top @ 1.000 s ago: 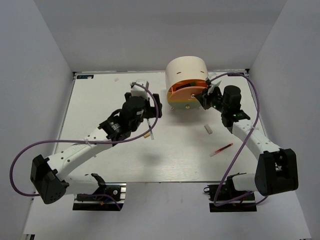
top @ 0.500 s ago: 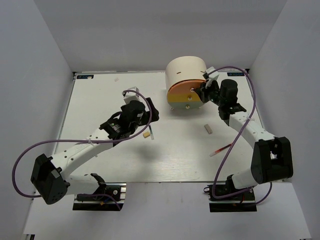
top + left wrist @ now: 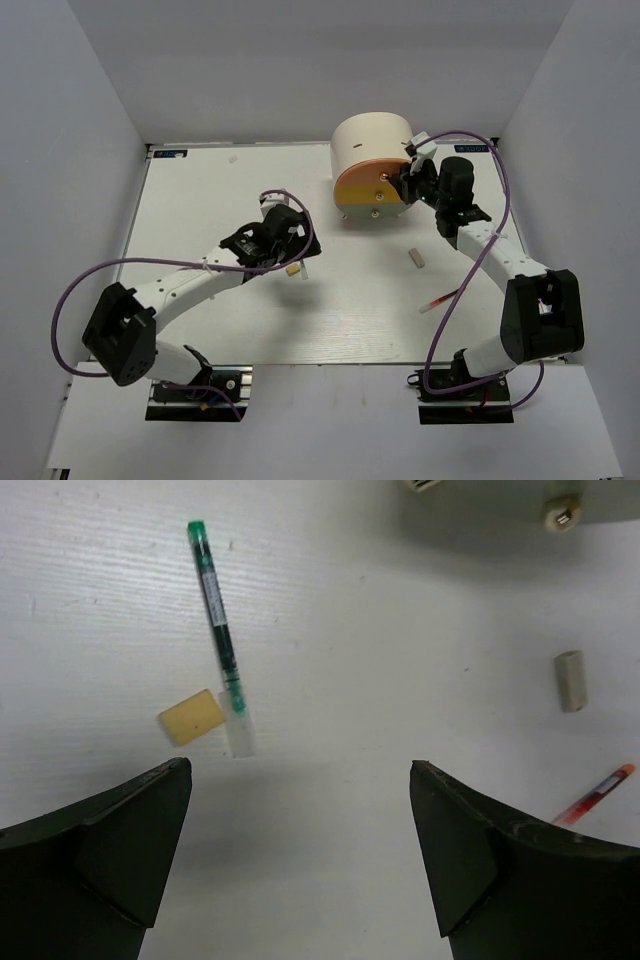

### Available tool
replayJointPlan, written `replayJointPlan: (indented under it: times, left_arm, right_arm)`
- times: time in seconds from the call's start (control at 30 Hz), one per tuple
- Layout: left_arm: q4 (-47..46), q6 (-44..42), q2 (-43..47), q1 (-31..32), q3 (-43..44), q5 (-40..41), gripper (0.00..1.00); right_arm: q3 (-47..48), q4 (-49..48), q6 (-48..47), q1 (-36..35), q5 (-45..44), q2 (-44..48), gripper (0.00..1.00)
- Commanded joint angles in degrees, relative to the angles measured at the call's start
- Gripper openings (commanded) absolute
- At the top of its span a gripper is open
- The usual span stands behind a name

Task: Sort the stationery into containers
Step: Open the drawer in the storage box.

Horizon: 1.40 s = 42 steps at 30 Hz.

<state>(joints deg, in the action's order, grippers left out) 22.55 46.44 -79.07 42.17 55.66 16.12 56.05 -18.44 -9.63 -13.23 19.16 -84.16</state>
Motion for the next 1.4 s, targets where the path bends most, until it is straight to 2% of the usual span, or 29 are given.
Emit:
replayJointPlan:
  times: [0.0, 0.3, 0.6, 0.73, 0.77, 0.9, 1.03, 1.37]
  left_arm:
    - [2.24, -1.86, -2.66, -1.04, 1.12, -3.63, 1.00]
    - [2.77, -4.51, -7.77, -1.04, 3.67, -4.44, 1.00]
    - [2.24, -5.65, -9.52, -1.57, 4.28, -3.90, 1.00]
    - [2.24, -6.18, -10.14, -1.57, 4.81, -3.90, 1.00]
    - [2.24, -6.18, -10.14, -1.57, 4.81, -3.90, 1.00]
    - [2.24, -6.71, -10.66, -1.57, 5.33, -3.90, 1.00]
    - [2.24, -6.71, -10.67, -1.57, 5.34, -3.90, 1.00]
    - [3.38, -6.71, -8.91, -1.57, 4.20, -2.76, 1.00]
  right_arm:
    - [0.20, -2.92, -0.30, 0.05, -0.87, 1.46, 0.21]
    - [0.90, -3.28, -0.13, 0.14, -2.19, 0.67, 0.25]
    - [-3.22, -0.20, 3.56, 0.14, 3.08, 3.91, 0.25]
    - [-5.86, -0.11, 8.39, 0.05, 4.22, 4.44, 0.30]
    - [-6.30, -0.20, 10.57, 0.05, 4.40, 4.62, 0.35]
    - [-6.83, -0.02, 15.24, 0.14, 3.96, 3.92, 0.42]
    - [-7.10, -0.55, 26.11, 0.05, 1.24, 1.81, 0.48]
    - [-6.13, -0.46, 40.29, 0.22, -6.76, -3.20, 0.48]
